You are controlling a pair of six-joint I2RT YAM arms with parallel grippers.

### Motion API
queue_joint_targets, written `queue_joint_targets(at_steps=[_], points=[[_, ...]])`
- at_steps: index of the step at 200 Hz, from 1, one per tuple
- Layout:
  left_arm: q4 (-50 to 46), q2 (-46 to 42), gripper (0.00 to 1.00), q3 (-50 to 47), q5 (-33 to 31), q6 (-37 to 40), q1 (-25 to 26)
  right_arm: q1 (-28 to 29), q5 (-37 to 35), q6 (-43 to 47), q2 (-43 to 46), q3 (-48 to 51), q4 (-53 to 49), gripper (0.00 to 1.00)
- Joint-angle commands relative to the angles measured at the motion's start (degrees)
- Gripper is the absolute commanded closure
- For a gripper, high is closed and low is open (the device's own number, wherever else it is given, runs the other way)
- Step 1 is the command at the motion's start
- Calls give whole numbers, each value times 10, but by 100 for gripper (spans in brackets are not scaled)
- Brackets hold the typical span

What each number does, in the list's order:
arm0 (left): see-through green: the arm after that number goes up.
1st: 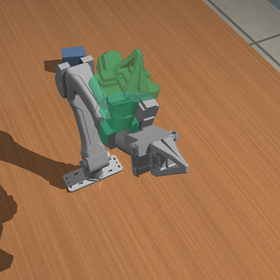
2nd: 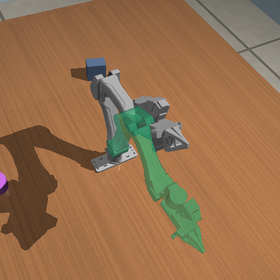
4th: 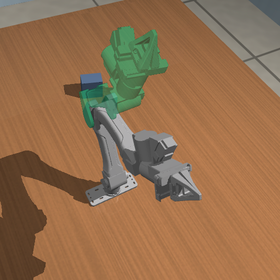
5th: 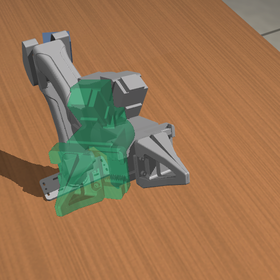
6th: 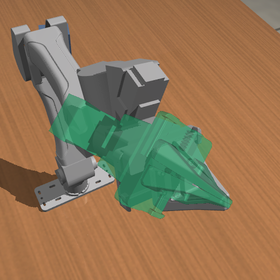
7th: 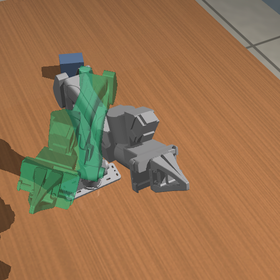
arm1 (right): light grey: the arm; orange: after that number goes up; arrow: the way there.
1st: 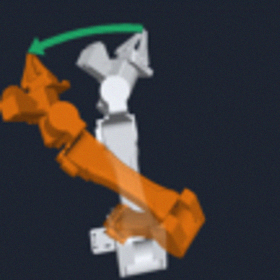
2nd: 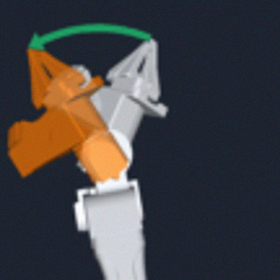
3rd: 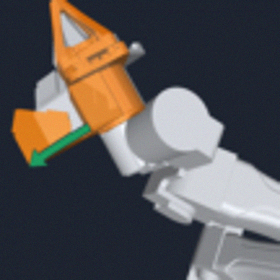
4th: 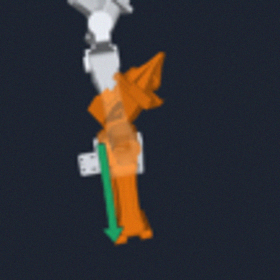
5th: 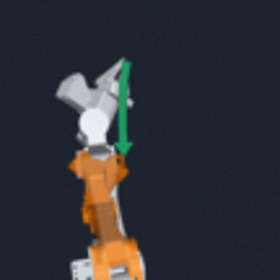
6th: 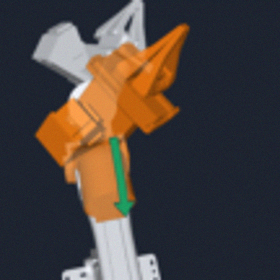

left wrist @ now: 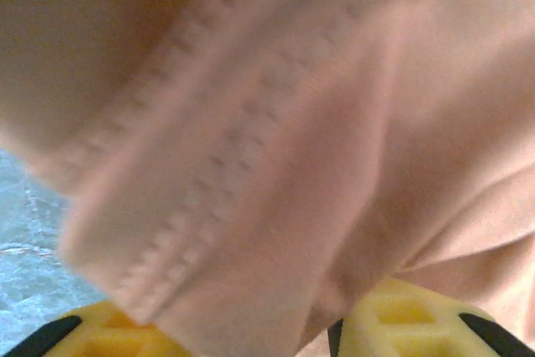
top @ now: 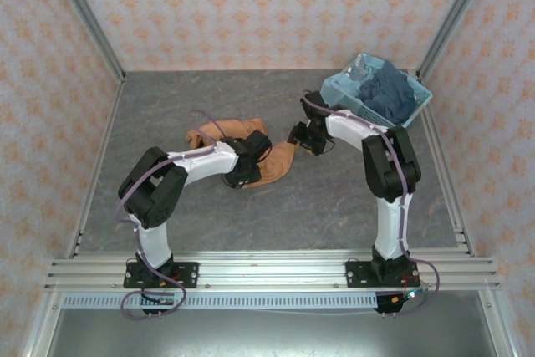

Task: Fold and stack the t-shirts

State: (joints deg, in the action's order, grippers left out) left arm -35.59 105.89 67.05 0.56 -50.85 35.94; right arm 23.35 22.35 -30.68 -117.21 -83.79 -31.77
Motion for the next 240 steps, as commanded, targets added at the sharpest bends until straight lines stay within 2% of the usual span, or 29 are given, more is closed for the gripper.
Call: queue_joint_targets(at_steps=[1,14,27,50,85,125,145,172,191,201,221,240], points=[[7,-32,71,14,-41,-7,-8,13,22,-12,-25,-39,13,43],[7,-50,87,14,-43,2,-10,19,25,-21,-39,-51,16,50],[1,-70,100,13,-50,7,-14,24,28,-36,-44,-56,23,65],[-18,-110,100,15,-55,6,-26,24,13,-57,-22,-53,22,100],[-34,-147,100,73,-36,27,-46,13,-22,-65,66,-49,19,100],[-64,-89,100,254,18,73,-78,-26,-44,-63,133,-132,-17,100],[-94,-17,100,407,50,105,-88,-44,-66,-56,156,-201,-39,100],[-165,115,100,681,70,139,-95,-71,-107,-46,190,-280,-56,100],[-194,205,100,876,83,145,-103,-81,-143,-30,219,-318,-62,100],[-180,234,100,946,103,132,-112,-84,-156,-22,235,-330,-59,100],[-100,236,100,961,153,105,-129,-85,-155,-9,272,-337,-39,100],[-99,213,100,958,139,137,-137,-84,-119,-14,306,-313,-7,100]])
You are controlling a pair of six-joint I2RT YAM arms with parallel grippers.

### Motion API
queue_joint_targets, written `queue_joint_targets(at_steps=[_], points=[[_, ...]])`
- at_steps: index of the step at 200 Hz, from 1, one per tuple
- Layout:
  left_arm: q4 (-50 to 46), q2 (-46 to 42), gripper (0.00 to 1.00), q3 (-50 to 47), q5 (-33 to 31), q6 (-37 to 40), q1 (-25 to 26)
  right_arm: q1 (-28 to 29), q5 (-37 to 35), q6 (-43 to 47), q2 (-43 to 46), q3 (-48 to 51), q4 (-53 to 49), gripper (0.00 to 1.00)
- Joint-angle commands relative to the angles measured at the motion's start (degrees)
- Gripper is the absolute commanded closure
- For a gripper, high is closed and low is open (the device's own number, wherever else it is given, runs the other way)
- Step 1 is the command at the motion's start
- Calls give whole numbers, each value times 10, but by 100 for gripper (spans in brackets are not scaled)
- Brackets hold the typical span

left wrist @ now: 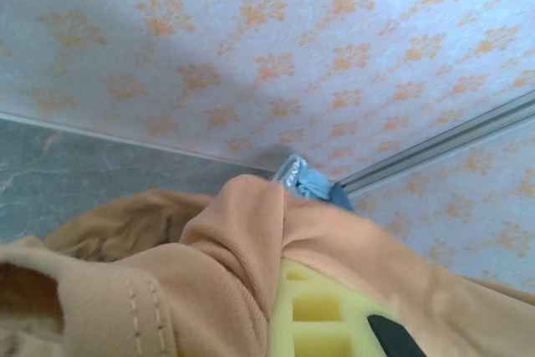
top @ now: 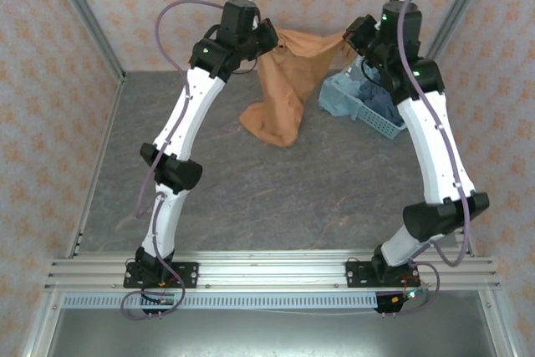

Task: Fold and stack the t-shirts

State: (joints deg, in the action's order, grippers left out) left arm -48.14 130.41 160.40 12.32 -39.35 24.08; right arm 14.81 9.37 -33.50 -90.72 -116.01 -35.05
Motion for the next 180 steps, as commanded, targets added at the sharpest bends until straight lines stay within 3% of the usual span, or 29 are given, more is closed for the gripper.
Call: queue_joint_targets(at_steps=[1,27,62,79,94,105,114,121,129,138,145,155,180], points=[[25,-33,100,24,21,24,-19,1,19,14,44,15,30,100],[-45,-92,100,-47,-49,82,-34,34,149,20,73,89,81,100],[-50,-206,99,-301,-207,155,-39,178,275,70,75,222,85,100],[-47,-245,98,-404,-256,149,-55,245,331,71,36,286,87,100],[-92,-246,92,-451,-330,135,-68,298,369,72,-18,325,107,100],[-118,-247,91,-483,-347,123,-83,329,398,75,-69,323,109,100],[-128,-255,84,-517,-364,113,-94,347,422,74,-113,310,110,100],[-130,-265,64,-543,-372,109,-102,358,443,82,-147,286,90,100],[-133,-278,38,-572,-387,100,-107,366,459,91,-182,257,73,83],[-135,-293,27,-598,-395,94,-112,368,453,101,-206,231,49,62],[-136,-306,25,-618,-395,91,-113,367,444,109,-215,217,36,49],[-143,-325,23,-642,-389,91,-113,361,423,118,-214,205,20,40],[-180,-378,23,-714,-370,46,-113,322,377,108,-187,220,10,35]])
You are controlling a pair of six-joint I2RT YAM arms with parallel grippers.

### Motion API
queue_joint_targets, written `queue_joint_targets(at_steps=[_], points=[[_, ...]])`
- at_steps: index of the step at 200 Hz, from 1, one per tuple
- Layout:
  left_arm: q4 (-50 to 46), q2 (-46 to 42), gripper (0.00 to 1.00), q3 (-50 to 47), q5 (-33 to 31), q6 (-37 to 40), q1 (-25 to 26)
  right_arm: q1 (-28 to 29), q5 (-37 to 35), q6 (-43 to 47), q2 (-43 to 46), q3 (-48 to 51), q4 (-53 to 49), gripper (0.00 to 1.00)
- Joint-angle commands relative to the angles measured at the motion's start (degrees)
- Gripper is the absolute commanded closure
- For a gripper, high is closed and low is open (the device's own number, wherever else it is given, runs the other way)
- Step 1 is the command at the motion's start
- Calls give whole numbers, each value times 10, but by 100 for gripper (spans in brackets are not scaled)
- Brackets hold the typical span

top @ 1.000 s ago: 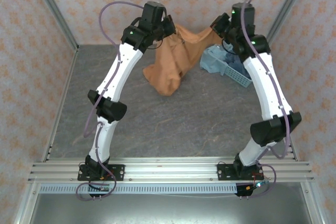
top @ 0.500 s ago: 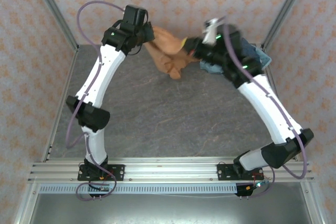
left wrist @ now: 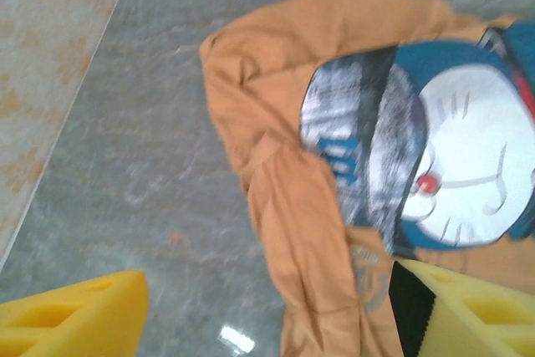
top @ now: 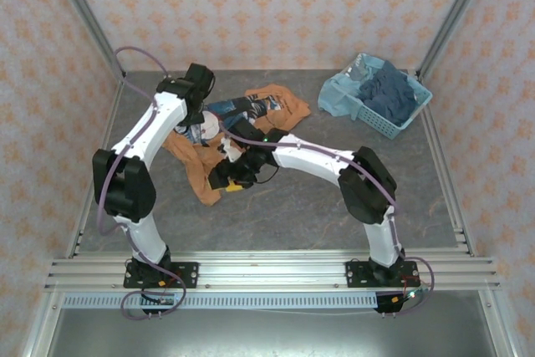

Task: Fold and stack the t-shirts

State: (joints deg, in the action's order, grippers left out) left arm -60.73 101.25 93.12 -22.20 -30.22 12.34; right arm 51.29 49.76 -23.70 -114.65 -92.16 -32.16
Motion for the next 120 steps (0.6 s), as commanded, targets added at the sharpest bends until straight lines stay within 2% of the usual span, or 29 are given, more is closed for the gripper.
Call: queue_joint_targets(at_steps=[1,25,39,63,89,120], points=[[-55,-89,23,-44,-23,-47,5,-45,-29,9,55,-17,-18,35],[-68,-153,24,-141,35,-76,5,-95,-89,-8,97,34,-6,36],[-58,-182,26,-204,110,-109,5,-127,-134,-17,107,53,-15,37],[12,-224,25,-318,224,-171,21,-180,-197,-38,114,71,-17,37],[93,-225,25,-391,276,-224,37,-226,-222,-65,102,84,8,37],[125,-191,33,-414,276,-228,41,-253,-227,-81,59,68,23,38]])
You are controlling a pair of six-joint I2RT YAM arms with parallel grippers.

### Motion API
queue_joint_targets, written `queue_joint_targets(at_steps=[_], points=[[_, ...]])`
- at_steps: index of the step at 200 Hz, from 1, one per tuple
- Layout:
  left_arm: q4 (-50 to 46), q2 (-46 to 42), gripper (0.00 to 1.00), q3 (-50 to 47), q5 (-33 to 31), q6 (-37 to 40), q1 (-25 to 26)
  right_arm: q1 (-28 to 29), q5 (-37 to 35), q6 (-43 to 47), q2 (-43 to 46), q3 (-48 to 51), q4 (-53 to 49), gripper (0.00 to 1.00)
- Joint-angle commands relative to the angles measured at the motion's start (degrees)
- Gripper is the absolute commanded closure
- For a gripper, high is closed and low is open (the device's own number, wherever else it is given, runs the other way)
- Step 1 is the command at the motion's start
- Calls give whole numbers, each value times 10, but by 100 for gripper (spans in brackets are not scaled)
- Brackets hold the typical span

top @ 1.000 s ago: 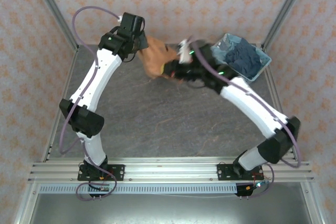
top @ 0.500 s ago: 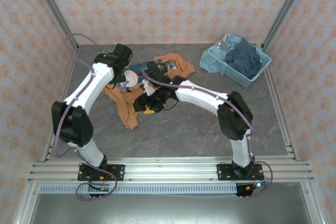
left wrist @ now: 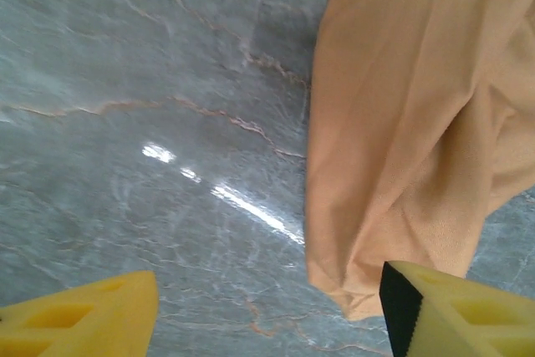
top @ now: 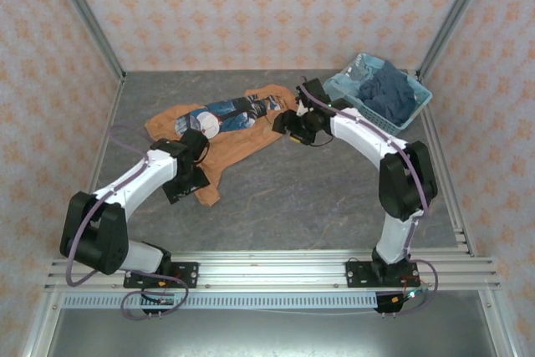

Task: Fold and stack the t-shirts

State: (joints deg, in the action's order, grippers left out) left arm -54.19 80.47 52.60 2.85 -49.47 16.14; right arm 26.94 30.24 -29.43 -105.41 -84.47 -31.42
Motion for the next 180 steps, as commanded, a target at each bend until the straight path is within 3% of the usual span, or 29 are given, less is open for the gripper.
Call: queue_joint_targets(at_steps=[1,62,93,132,180], points=[[59,18,33,-9,25,-36,3,-10,-32,-24,-35,-11,15,38],[106,34,50,-35,45,-80,45,-17,-35,-30,-77,-36,12,40],[110,49,60,-42,24,-76,49,-18,-31,-33,-69,-30,14,40],[82,57,61,-32,-11,-64,50,-18,-30,-32,-59,-25,13,40],[113,50,78,-48,-19,-64,51,-18,-27,-33,-58,-22,14,41]])
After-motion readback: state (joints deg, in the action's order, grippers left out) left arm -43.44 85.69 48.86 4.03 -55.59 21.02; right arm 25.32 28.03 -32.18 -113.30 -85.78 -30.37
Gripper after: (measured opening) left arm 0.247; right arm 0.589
